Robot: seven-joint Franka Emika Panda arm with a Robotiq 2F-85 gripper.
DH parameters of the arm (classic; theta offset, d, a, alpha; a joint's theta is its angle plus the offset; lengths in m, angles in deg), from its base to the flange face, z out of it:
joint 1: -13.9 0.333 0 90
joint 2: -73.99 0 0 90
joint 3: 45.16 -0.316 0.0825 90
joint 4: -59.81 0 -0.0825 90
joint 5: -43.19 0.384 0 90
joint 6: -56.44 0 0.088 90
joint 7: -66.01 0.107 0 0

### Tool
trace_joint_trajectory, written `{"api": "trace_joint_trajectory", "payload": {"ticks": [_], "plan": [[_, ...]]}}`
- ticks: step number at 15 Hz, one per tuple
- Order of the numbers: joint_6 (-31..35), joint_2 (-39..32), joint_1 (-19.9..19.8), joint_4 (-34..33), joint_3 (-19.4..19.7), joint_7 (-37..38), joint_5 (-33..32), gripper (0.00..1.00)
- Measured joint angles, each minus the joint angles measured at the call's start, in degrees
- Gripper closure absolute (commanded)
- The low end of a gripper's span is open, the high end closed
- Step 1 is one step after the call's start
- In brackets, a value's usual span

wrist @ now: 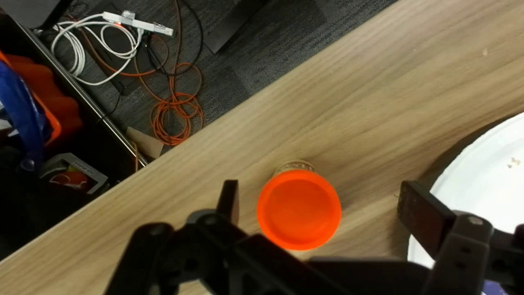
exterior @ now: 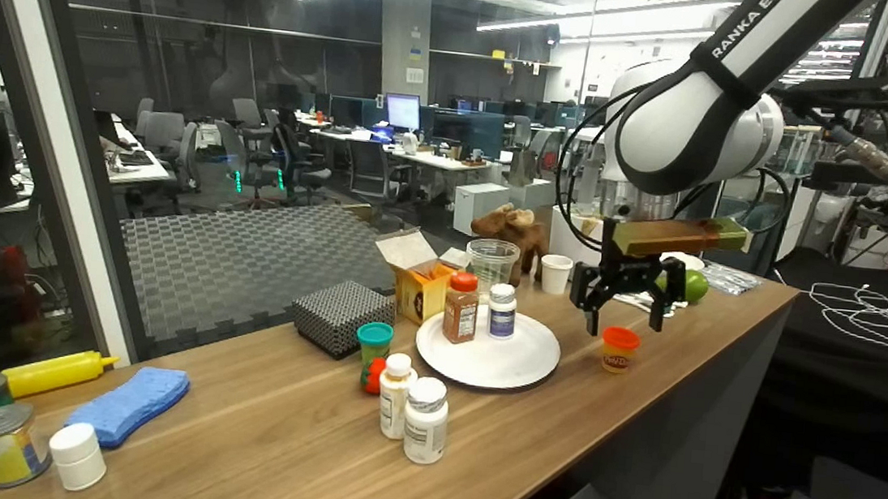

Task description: Pick up all the objects surrounding the white plate and arrange them on the plate, then pick up the cups and put them together

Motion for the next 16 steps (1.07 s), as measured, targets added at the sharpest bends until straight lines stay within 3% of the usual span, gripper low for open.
{"api": "trace_joint_trajectory", "payload": {"ticks": [5, 7, 13, 16], "plan": [[1.0, -3.7, 0.0, -0.8, 0.6, 0.1, 0.0, 0.00], [1.5, -5.2, 0.0, -1.3, 0.9, 0.1, 0.0, 0.27], [2.8, -6.6, -0.1, -2.5, 1.9, 0.1, 1.5, 0.73], [3.6, -6.4, -0.1, -2.6, 2.3, 0.1, 2.3, 0.74]]}}
